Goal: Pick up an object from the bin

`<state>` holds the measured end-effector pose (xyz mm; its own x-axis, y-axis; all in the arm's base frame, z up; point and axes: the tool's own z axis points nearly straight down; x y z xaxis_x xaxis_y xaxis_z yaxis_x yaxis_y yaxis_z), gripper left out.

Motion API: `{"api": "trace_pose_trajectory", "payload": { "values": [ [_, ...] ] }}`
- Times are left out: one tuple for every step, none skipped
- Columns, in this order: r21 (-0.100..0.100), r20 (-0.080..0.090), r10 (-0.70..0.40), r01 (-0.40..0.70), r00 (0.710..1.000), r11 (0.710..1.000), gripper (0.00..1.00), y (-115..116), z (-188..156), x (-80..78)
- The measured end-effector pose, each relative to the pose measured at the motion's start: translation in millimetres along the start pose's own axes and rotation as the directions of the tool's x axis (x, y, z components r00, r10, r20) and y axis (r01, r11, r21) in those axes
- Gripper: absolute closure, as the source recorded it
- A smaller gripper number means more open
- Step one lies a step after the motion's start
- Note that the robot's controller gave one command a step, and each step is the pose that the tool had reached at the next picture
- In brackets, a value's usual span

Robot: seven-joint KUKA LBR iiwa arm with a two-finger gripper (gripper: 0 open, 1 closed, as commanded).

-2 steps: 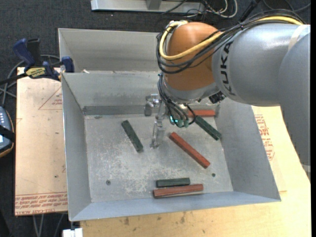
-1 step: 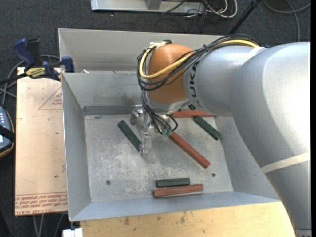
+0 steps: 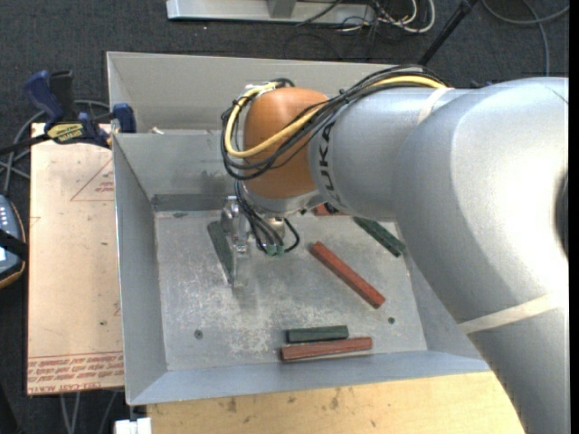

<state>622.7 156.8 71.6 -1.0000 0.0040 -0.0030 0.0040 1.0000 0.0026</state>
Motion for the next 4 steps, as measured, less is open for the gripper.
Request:
{"api": "trace_pose_trajectory", "payload": {
  "values": [
    [0.005,-0.002,0.076,-0.076,0.997,0.997,0.00,-76.6,1.3,0.2],
    [-0.002,-0.004,0.210,-0.210,0.978,0.978,0.00,56.1,1.8,41.9],
    [0.001,-0.002,0.217,-0.217,0.976,0.976,1.00,50.7,1.1,39.7],
    [-0.004,0.007,0.168,-0.168,0.986,0.986,1.00,67.5,-155.4,51.8]
  ]
}}
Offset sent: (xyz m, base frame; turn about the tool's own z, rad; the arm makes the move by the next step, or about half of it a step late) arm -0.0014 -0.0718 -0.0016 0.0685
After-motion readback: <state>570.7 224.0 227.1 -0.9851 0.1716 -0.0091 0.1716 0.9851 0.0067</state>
